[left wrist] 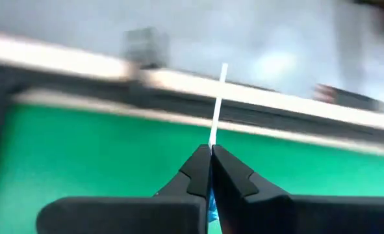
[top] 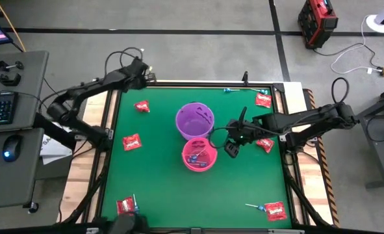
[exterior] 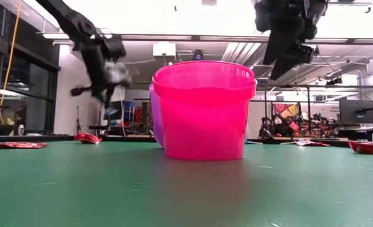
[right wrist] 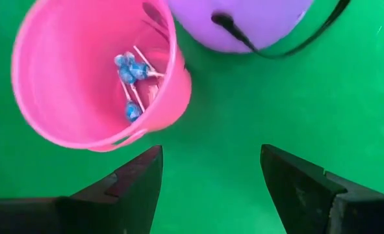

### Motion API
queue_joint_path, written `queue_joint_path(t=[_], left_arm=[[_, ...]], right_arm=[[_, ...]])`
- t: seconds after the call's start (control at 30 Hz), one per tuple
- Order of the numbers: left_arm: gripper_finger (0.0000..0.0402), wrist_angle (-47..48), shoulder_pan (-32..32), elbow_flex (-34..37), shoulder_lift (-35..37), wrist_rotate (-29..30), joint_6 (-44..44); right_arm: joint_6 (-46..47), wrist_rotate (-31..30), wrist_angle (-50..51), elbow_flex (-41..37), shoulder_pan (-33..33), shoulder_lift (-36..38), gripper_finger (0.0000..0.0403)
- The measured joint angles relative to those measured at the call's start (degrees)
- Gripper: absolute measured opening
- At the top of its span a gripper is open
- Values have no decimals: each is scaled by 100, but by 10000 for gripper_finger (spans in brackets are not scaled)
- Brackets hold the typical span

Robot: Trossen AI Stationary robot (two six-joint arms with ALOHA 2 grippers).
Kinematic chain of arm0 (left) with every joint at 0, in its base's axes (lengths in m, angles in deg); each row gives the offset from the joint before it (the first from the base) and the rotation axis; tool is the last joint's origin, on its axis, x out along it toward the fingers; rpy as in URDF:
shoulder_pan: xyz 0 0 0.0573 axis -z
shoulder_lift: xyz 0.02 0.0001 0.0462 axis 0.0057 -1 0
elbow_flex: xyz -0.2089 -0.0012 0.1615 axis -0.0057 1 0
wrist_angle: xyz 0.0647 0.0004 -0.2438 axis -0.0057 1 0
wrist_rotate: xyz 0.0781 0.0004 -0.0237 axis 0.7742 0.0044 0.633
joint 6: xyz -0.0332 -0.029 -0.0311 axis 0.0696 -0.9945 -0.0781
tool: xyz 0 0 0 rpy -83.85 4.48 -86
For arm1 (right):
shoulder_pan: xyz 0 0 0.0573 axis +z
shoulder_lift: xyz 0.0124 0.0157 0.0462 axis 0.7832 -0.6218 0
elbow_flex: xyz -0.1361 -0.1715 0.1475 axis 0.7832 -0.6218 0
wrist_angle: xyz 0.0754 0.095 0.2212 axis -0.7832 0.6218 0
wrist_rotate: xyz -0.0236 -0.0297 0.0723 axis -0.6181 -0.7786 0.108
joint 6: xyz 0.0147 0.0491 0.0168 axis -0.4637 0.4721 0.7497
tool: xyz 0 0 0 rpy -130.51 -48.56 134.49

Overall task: Sort candy by brand, put in halloween buckets
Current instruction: Put the blue candy into the pink bucket

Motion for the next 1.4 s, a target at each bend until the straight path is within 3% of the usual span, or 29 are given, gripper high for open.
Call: queue_joint_path(t=[0.2, 0.37, 0.53, 0.67, 0.83, 1.03, 1.27, 1.4], left_arm=[[0, -566, 1461, -1, 977, -1410, 1270], [0, -1177, 3028, -2, 1428, -2622, 1932], [0, -2287, 4280, -11, 1348, -2930, 1941], [0, -2501, 4945, -12, 930, -2931, 2085], [0, -2840, 5351, -4, 294, -2924, 2188], [11, -3524, 5373, -10, -268, -2906, 2193], [100, -3369, 5373, -101, -415, -2954, 2200], [156, -2702, 5321, -523, -380, -2954, 2354]], right_arm=[[21, -902, 320, 2, -210, 622, 252], [-227, -1053, 473, 4, -550, 1020, 252], [-493, -898, 472, 4, -806, 1223, 252], [-724, -642, 472, 4, -885, 1242, 252], [-933, -346, 472, 4, -901, 1232, 252], [-1124, -336, 472, 4, -901, 1232, 252], [-1302, -336, 474, 4, -899, 1232, 252], [-1461, -112, 474, 4, -899, 1232, 252]])
